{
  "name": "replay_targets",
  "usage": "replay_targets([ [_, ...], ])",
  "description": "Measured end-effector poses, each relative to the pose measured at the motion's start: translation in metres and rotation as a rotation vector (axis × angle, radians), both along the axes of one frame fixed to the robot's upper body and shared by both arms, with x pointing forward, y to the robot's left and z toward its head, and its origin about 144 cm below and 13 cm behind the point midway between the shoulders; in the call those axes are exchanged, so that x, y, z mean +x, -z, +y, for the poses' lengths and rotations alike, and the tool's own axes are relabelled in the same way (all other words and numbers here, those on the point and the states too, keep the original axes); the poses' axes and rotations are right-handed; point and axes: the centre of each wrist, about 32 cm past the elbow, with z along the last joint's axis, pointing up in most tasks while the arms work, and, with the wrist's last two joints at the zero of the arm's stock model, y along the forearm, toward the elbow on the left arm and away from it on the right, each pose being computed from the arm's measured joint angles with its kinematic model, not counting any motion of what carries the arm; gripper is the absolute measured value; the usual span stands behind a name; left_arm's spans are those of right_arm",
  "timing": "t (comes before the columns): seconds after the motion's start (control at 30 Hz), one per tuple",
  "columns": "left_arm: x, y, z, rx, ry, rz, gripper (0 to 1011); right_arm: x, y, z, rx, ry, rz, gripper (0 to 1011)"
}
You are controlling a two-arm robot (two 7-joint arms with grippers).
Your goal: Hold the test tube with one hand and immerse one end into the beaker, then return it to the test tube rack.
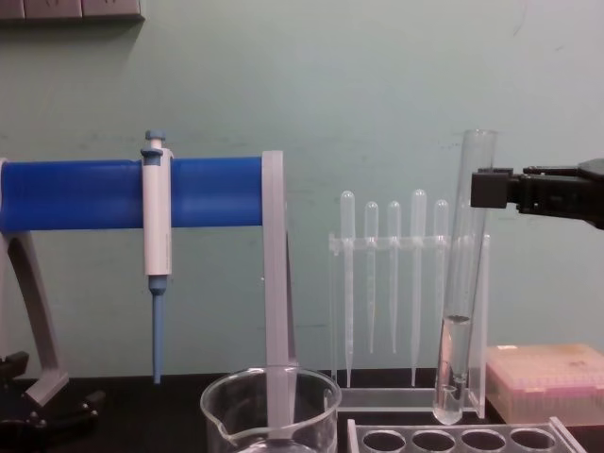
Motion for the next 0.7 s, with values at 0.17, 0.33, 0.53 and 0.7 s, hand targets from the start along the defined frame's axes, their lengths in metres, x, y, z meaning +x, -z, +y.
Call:
replay_targets([
  [0.17,0.0,0.0,0.0,0.0,0.0,0.0,1000,0.0,0.0,0.0,0.0,0.0,0.0,226],
  [0.33,0.0,0.0,0.0,0.0,0.0,0.0,1000,0.0,0.0,0.0,0.0,0.0,0.0,226],
  [0.53,0.0,0.0,0.0,0.0,0.0,0.0,1000,0.0,0.0,0.0,0.0,0.0,0.0,226],
  [0.7,0.0,0.0,0.0,0.0,0.0,0.0,1000,0.0,0.0,0.0,0.0,0.0,0.0,226],
])
